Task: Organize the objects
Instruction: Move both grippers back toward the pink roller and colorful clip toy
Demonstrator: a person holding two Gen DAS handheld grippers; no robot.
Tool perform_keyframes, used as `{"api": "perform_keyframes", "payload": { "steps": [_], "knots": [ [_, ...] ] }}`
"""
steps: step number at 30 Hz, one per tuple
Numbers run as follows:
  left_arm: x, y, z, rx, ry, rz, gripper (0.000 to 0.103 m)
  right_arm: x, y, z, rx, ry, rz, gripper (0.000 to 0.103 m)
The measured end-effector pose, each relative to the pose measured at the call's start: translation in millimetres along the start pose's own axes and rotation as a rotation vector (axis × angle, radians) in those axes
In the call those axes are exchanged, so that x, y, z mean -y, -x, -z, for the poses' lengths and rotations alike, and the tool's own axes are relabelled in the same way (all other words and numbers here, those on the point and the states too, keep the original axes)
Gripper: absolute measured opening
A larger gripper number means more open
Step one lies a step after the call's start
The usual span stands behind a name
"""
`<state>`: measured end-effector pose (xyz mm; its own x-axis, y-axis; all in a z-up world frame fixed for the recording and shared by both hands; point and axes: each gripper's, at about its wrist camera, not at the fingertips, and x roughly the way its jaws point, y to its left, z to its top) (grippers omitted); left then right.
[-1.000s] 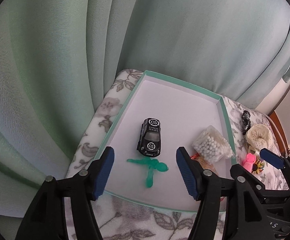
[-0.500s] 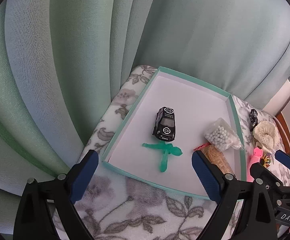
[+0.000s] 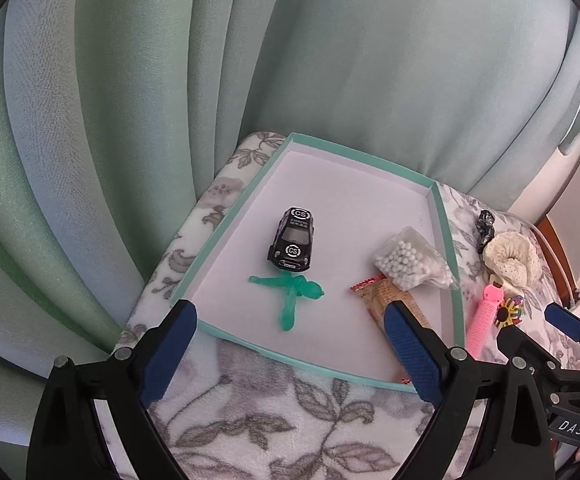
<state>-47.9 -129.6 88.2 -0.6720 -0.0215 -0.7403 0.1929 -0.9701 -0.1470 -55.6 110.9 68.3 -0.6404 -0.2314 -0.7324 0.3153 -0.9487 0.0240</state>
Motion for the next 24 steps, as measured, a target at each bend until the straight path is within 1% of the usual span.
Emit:
{"api": "perform_keyframes", "payload": {
  "steps": [3,8,10,12,15,19,24],
  "knots": [
    [8.9,0.2,-0.2,-0.013,-0.010,0.022,0.095,13.5,3.1,3.2,0.001,-0.020,0.009,0.103],
    [34.7,2.0,4.1,-0.028,-0.043,0.066,0.095,41.7,6.6,6.9,0.000,-0.058,0.037,0.103],
    [54.7,-2.1,3.7,-0.036,-0.065,0.081,0.095,53.5,8.3,8.5,0.001,-0.075,0.049,0.103],
    [68.7,7.1,8.1,-0.042,-0.090,0.098,0.095,65.4,10.4,10.0,0.003,-0.091,0.060,0.103],
    [89.3,10.5,13.7,-0.049,-0.123,0.124,0.095,84.1,15.0,12.8,0.007,-0.119,0.077,0.103],
    [113.6,-7.0,10.6,-0.071,-0.160,0.167,0.095,105.2,17.7,14.3,0.008,-0.155,0.099,0.103],
    [142.0,-12.6,14.9,-0.084,-0.234,0.188,0.095,121.5,19.6,14.1,0.011,-0.174,0.108,0.103]
  ]
}}
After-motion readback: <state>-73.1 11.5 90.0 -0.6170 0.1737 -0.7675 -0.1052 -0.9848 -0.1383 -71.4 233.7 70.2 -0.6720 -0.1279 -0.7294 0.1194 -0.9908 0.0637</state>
